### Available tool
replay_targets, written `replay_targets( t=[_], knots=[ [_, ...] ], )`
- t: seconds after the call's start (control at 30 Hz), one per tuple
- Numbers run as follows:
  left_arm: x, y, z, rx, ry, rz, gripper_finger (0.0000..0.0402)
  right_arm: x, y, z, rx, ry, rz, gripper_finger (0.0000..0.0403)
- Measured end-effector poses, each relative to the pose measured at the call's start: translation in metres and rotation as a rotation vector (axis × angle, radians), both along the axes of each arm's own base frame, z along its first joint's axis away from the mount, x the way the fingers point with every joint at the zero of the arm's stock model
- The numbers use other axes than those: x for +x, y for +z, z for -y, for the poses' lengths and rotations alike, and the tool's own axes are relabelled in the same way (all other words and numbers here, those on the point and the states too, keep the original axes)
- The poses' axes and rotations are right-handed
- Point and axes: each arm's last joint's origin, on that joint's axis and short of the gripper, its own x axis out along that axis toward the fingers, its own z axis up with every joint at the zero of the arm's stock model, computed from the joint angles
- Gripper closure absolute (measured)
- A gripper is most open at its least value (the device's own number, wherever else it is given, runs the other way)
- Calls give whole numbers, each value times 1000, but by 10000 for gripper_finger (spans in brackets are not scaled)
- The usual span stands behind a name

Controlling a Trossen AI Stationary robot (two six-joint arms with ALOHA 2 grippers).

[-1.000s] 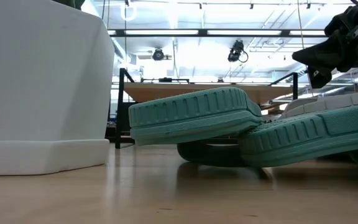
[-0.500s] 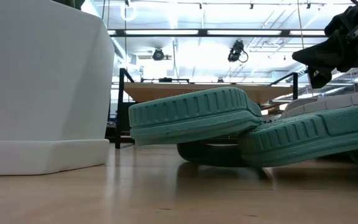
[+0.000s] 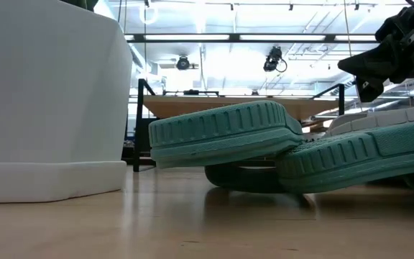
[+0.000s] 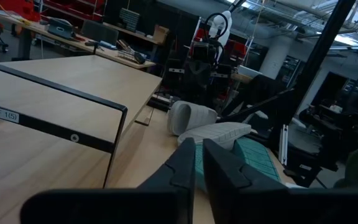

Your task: Pick and place slides into the shelf

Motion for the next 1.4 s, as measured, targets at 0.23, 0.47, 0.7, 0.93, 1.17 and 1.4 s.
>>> replay_targets(
  t=[0.23,0.47,0.7,0.93,1.17,1.4],
  knots=[
    [0,0,0,-1,0,1,365,0,0,0,0,0,0,385],
    [0,2,0,-114,-10,33,374,0,0,0,0,0,0,385],
    [0,2,0,-187,0,43,367,0,0,0,0,0,0,385],
    [0,2,0,-265,-7,52,370,0,0,0,0,-1,0,385],
    [0,1,0,-408,-17,55,379,0,1,0,61,-1,16,385],
    [0,0,-1,-568,-14,66,379,0,3,0,425,7,73,385]
  ],
)
